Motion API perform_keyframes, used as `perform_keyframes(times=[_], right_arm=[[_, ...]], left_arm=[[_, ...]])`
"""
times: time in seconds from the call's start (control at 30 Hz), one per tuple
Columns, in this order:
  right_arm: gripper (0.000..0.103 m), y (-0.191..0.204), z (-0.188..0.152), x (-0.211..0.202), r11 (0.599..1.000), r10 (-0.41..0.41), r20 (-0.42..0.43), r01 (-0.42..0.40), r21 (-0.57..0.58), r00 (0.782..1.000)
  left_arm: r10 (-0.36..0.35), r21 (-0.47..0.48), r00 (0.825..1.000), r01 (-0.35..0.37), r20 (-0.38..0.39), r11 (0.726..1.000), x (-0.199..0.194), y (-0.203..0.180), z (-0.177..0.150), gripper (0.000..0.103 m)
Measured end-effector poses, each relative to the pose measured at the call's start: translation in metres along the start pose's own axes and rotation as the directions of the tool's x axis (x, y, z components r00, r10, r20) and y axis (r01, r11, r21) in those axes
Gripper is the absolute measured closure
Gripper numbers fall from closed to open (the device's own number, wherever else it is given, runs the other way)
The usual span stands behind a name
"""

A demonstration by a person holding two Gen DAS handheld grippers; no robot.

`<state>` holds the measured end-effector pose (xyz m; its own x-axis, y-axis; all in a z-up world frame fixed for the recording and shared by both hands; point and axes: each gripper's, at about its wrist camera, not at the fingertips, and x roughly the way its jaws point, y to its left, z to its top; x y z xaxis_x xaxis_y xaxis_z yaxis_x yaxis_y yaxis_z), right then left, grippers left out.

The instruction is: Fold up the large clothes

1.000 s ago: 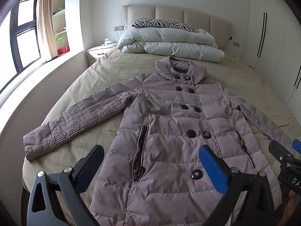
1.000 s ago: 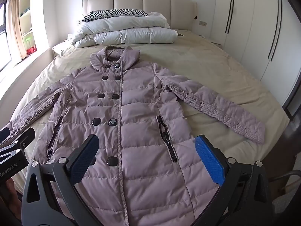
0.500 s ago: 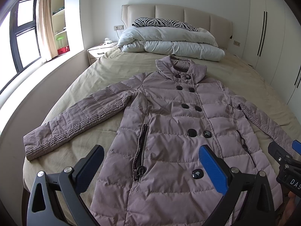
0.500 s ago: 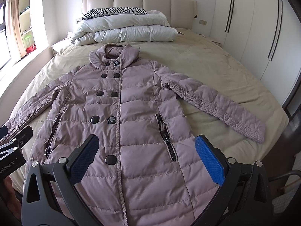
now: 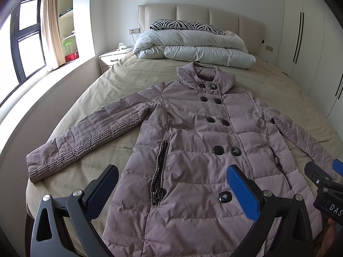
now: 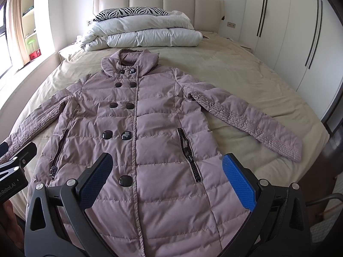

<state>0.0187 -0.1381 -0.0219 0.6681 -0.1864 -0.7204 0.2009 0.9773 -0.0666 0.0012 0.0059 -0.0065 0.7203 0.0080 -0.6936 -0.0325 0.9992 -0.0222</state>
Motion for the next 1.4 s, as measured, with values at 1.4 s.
perform_keyframes(times=[1.4], right_arm=[[0.0,0.002,-0.013,0.007,1.0,-0.006,-0.015,0.006,-0.004,1.0]], left_arm=[[0.002,0.002,1.0,-0.002,-0.006,1.0,0.001,-0.002,0.001,0.0]])
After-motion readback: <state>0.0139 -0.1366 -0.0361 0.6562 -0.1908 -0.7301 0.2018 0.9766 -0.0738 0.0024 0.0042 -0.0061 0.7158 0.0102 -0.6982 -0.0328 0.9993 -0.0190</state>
